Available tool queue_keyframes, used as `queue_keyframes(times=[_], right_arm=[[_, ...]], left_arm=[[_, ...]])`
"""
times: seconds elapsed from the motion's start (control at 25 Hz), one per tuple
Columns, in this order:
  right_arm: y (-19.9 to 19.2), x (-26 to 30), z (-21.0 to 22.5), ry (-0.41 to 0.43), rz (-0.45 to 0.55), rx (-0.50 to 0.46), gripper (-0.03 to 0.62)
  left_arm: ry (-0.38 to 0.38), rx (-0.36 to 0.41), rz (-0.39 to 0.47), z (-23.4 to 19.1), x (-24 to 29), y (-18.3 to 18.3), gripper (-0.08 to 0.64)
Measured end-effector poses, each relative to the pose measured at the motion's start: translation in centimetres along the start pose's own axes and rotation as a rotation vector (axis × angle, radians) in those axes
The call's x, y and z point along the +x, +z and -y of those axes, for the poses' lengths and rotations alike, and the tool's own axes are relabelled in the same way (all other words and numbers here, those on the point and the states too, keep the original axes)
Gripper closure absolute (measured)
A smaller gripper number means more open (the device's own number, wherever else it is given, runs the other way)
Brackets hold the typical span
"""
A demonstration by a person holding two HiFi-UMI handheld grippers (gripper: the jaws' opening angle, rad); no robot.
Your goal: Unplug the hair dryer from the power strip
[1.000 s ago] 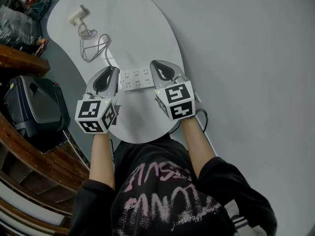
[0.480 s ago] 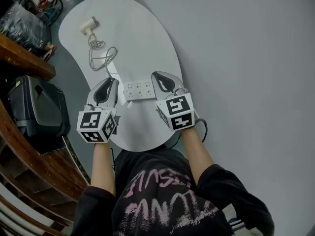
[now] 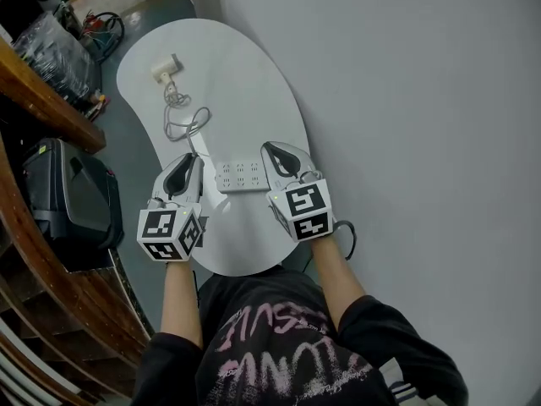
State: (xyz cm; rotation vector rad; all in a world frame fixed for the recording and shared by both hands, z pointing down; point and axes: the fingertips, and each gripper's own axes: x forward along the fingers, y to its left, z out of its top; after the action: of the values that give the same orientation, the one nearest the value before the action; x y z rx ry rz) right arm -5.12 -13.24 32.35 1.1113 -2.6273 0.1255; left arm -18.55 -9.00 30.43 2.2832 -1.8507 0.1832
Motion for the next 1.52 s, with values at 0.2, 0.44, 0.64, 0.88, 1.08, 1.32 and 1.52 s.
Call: queue_keyframes(times=[0.2,0.44,0.64,0.88,1.08,1.32,1.52], right_arm=[[0.4,-0.7,-0.1,0.005,0.025,0.003,0.572],[1.0,-1.4,-0.3,0.014,0.051,0.004,0.572],[1.7,-1.6,-0.2,0.016,0.066,0.001,0.572],[2.5,-1.7,0.4,0.005,0.078,-0.003,0.572],[3.8,-1.8,1.1,-0.011,0.114,-0.004,0.572],[5.1,-1.9,1.4,-0.009,0.14,-0.014,0.574],[5.6,-1.8,1.5,-0.001,0.152,-0.021,0.575]], left_arm=[[0.01,0.002,0.009,0.5,-0.5,0.1,0.506],[0.024,0.026,0.075,1.1,-1.3,1.5,0.558],[0.023,0.052,0.062,1.6,-0.8,1.5,0.558],[0.032,0.049,0.095,1.2,-1.3,2.6,0.558],[0.049,0.067,0.13,0.6,-1.8,4.0,0.558],[0.062,0.081,0.153,0.4,-2.1,5.0,0.558],[0.074,0.089,0.164,0.4,-2.2,5.4,0.558]])
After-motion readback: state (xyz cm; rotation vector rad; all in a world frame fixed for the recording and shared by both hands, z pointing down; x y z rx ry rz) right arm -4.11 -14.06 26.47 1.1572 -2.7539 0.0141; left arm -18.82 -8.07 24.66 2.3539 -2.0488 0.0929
